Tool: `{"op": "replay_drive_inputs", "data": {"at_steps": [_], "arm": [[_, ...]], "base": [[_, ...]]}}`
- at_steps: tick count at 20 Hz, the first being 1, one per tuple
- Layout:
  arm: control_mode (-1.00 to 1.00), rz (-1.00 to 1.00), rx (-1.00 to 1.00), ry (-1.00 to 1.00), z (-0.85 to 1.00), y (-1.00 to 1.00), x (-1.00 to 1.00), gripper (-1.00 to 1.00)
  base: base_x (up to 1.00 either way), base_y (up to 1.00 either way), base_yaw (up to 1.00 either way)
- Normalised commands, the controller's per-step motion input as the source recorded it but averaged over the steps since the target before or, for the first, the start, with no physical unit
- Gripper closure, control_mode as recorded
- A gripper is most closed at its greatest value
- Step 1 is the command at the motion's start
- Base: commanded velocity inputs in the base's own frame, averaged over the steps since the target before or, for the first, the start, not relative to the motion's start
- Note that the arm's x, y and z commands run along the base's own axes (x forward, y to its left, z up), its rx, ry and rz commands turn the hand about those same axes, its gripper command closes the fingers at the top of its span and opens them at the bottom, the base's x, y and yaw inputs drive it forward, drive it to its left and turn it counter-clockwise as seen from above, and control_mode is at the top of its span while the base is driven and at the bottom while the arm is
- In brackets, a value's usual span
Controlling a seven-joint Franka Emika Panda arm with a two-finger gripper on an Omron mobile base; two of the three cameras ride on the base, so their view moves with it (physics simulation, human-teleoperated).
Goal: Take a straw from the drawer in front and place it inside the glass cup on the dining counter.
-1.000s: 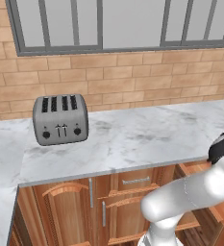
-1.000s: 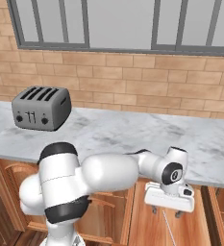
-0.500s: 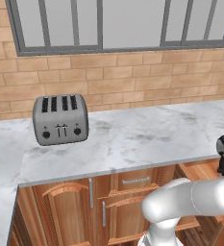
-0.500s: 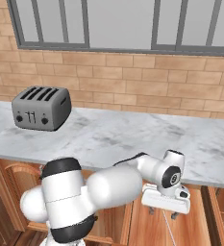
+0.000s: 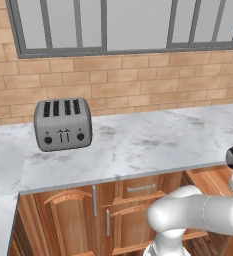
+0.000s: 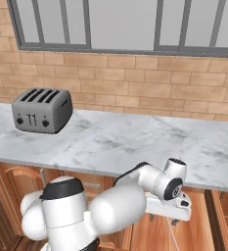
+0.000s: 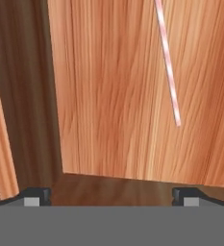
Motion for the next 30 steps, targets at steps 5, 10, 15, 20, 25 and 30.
{"op": "replay_drive_inputs", "data": {"at_steps": [5,10,15,20,25,30], "arm": [[-1.0,0.03,0.0,-0.07,-0.2,0.08,0.01,-1.0],[-1.0,0.0,0.0,0.0,-0.1,0.03,0.08,-1.0],[-1.0,0.0,0.0,0.0,-0.18,0.0,0.24,-1.0],[-1.0,0.0,0.0,0.0,-0.2,0.0,0.16,-1.0],[-1.0,0.0,0.0,0.0,-0.15,0.0,0.11,-1.0],[-1.0,0.0,0.0,0.0,-0.14,0.0,0.13,-1.0]], "base": [[0.0,0.0,0.0],[0.0,0.0,0.0],[0.0,0.0,0.0],[0.0,0.0,0.0],[0.0,0.0,0.0],[0.0,0.0,0.0]]}}
